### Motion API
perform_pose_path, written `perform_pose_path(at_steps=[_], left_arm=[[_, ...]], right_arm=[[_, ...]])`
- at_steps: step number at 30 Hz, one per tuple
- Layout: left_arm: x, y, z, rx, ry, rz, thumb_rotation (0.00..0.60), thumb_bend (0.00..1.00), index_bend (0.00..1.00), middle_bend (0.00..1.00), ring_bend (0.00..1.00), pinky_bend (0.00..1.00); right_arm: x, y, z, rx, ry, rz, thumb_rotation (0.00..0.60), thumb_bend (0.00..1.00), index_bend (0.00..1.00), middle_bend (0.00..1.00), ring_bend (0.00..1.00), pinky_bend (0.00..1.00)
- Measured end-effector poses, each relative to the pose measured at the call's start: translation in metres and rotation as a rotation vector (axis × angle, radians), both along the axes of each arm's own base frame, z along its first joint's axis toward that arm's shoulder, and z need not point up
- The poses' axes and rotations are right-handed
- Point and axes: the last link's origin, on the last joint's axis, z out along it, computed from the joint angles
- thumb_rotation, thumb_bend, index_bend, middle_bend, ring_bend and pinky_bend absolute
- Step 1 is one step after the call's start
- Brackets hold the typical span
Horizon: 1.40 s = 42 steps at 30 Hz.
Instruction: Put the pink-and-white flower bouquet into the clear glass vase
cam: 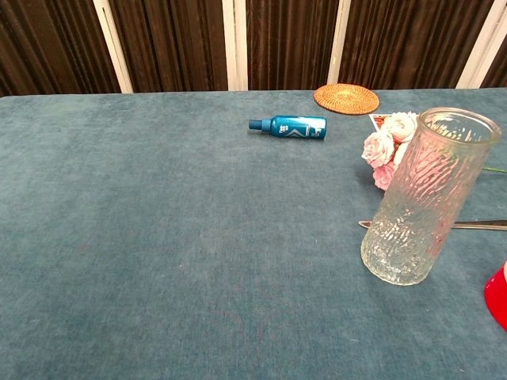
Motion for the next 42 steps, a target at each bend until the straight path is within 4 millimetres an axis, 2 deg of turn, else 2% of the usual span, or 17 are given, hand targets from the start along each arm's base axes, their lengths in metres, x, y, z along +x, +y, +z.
perform_pose_path(at_steps=[6,12,18,27,34,42], left_arm=[[0.000,0.000,0.000,0.004,-0.007,0.000,0.600,0.22,0.10,0.00,0.00,0.04],[0.000,0.003,-0.001,0.003,-0.005,0.006,0.600,0.22,0.10,0.00,0.00,0.04],[0.001,0.004,-0.003,0.001,0.001,0.006,0.600,0.22,0.10,0.00,0.00,0.04],[0.003,0.007,-0.007,0.001,0.017,0.013,0.600,0.22,0.10,0.00,0.00,0.04],[0.004,0.006,-0.005,0.013,0.009,-0.003,0.600,0.22,0.10,0.00,0.00,0.04],[0.003,0.005,-0.005,0.022,0.011,0.009,0.600,0.22,0.10,0.00,0.00,0.04]], right_arm=[[0.001,-0.005,-0.004,0.031,-0.022,0.000,0.600,0.14,0.11,0.04,0.05,0.00],[0.002,-0.019,-0.005,0.041,-0.056,-0.018,0.600,0.14,0.05,0.04,0.05,0.00],[0.008,-0.049,-0.005,0.081,-0.061,-0.039,0.600,0.14,0.01,0.04,0.02,0.00],[0.024,-0.109,-0.015,0.156,-0.043,-0.076,0.600,0.14,0.01,0.04,0.01,0.00],[0.037,-0.146,-0.034,0.220,-0.046,-0.112,0.600,0.14,0.01,0.04,0.01,0.00],[0.046,-0.171,-0.061,0.295,-0.067,-0.145,0.600,0.14,0.01,0.04,0.01,0.00]])
